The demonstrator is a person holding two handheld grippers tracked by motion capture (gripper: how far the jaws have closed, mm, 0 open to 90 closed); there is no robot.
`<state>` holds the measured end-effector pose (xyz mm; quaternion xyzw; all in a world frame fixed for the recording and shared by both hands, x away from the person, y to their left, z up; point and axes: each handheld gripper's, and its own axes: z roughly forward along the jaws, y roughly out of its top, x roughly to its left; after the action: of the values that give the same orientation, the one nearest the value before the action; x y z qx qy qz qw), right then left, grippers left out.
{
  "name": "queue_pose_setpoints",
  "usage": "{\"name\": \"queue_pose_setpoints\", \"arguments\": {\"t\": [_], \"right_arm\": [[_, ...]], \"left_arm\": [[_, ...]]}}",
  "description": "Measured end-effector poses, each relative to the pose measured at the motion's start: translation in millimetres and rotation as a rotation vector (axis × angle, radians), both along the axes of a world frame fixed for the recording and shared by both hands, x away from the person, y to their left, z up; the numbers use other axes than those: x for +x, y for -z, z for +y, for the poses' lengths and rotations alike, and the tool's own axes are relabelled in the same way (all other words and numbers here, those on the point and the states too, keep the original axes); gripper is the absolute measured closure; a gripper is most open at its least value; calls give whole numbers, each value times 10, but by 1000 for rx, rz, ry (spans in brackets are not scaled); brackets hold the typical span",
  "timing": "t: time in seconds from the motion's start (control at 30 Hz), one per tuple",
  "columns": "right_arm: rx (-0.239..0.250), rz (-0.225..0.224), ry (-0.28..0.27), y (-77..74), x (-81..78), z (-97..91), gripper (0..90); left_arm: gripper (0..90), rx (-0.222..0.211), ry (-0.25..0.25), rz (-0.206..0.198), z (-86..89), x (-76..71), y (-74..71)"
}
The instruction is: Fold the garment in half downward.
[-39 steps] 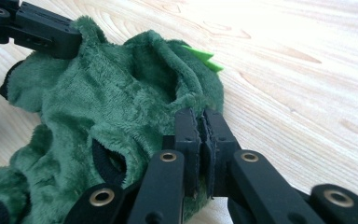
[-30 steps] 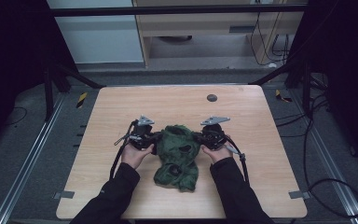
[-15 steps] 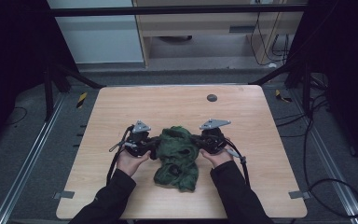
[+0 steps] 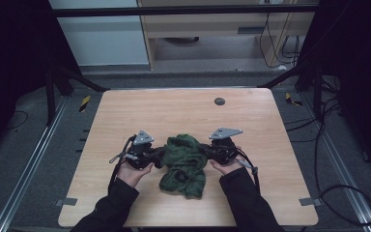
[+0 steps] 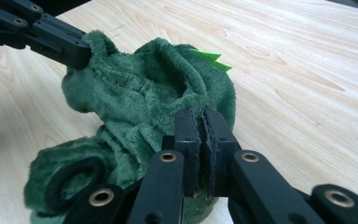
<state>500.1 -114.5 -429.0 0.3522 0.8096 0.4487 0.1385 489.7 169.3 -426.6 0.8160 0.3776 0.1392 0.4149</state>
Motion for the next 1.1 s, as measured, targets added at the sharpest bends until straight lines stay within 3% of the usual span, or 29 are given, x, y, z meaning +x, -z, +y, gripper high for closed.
{"name": "queue_pose_setpoints", "arguments": {"t": [0.6, 1.1], "right_arm": [[-11, -1, -45, 44, -263, -5, 852], [-3, 28, -70, 153, -443, 0, 847]], "left_arm": [[861, 4, 26, 23, 65, -246, 40], [861, 27, 55, 50, 82, -405, 117]]}}
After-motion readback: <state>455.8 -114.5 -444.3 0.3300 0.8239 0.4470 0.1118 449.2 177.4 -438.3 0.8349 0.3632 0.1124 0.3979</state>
